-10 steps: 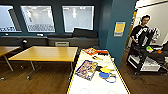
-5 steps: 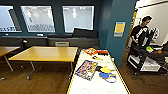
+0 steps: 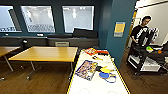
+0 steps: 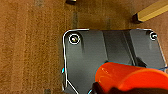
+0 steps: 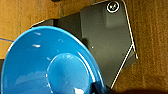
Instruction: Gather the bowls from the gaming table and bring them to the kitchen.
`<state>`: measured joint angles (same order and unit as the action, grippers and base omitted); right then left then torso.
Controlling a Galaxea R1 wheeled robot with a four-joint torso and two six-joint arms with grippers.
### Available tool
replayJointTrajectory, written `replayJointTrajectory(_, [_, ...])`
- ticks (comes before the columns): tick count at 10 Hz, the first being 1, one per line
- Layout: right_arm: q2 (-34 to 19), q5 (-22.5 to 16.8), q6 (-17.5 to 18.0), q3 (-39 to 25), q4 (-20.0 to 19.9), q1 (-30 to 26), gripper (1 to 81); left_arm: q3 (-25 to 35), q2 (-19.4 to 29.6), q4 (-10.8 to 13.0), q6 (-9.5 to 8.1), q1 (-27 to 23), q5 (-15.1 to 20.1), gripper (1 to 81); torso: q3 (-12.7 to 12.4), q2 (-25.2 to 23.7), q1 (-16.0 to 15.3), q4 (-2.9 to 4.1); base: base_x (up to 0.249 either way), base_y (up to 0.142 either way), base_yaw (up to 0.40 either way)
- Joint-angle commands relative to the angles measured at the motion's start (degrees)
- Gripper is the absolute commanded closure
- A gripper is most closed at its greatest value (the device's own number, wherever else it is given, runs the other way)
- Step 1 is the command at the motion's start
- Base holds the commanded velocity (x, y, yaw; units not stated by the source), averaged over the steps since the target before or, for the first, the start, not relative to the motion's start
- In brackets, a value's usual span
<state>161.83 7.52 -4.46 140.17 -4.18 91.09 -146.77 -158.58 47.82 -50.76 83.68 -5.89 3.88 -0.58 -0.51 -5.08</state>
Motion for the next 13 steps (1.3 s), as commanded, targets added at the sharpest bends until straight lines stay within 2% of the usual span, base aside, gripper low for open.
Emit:
replayJointTrajectory(1, [1.4, -3.3, -0.1, 2.2, 1.4, -1.6, 81.1, -1.8, -0.4, 2.1, 0.49, -1.8, 2.0, 81.1, 0.0, 0.0, 0.0, 0.00, -0.082, 0.000, 0.000])
replayJointTrajectory(10, [2.6, -3.1, -0.1, 3.3, 1.7, -1.6, 81.1, -1.9, -1.1, 2.2, 0.58, -0.6, 2.0, 81.1, 0.0, 0.0, 0.1, 0.00, -0.144, 0.000, 0.000])
replayJointTrajectory(13, [3.5, -3.1, -0.1, 4.7, 1.8, -1.4, 81.1, -4.9, -3.2, 2.2, 0.58, -0.4, 2.0, 81.1, 0.0, 0.0, 0.1, 0.00, -0.185, 0.000, 0.000])
